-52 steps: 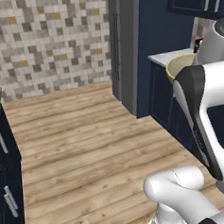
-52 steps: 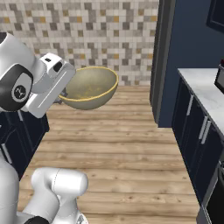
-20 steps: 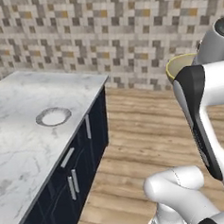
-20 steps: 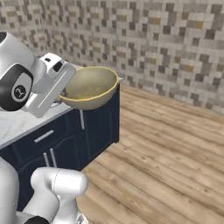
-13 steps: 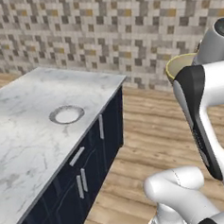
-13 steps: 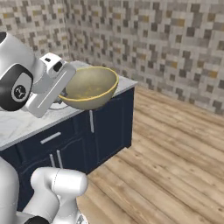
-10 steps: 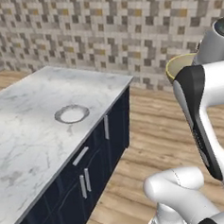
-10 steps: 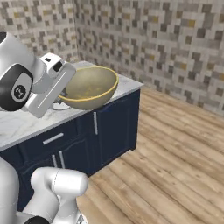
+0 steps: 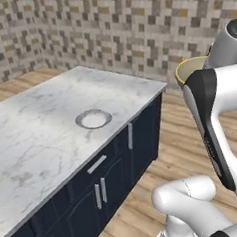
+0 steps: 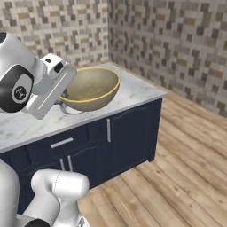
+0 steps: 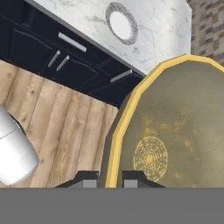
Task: Move the bowls from the cabinet to the plates on the dining table.
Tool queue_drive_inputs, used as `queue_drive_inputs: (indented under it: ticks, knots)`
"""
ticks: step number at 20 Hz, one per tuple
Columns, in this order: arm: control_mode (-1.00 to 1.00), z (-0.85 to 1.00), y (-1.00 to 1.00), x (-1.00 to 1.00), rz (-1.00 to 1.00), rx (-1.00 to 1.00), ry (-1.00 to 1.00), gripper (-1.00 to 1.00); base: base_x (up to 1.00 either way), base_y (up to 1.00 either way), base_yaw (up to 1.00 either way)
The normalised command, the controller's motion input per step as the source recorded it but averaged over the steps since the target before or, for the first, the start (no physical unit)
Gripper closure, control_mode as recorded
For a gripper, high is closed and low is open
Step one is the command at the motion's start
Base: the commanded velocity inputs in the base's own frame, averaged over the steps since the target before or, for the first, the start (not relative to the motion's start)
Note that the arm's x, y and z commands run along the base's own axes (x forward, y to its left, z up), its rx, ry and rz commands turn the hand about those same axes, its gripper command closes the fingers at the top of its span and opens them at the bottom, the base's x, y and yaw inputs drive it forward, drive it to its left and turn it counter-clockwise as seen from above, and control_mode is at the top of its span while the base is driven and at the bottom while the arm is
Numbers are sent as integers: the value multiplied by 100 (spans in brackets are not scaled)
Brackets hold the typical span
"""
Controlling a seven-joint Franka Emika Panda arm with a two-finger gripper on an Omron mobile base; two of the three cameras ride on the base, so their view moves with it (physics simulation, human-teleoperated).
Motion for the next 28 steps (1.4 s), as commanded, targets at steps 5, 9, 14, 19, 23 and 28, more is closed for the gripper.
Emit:
queue_drive_inputs:
  ticks: [5,9,14,19,23,28]
  knots:
    - [100,0,0,0,0,0,0,100,44,-16,35]
    - [100,0,0,0,0,0,0,100,46,-15,35]
    - [100,0,0,0,0,0,0,100,49,-14,35]
    - [100,0,0,0,0,0,0,100,56,-20,31]
    - [100,0,0,0,0,0,0,100,55,-22,30]
    - [100,0,0,0,0,0,0,100,54,-17,32]
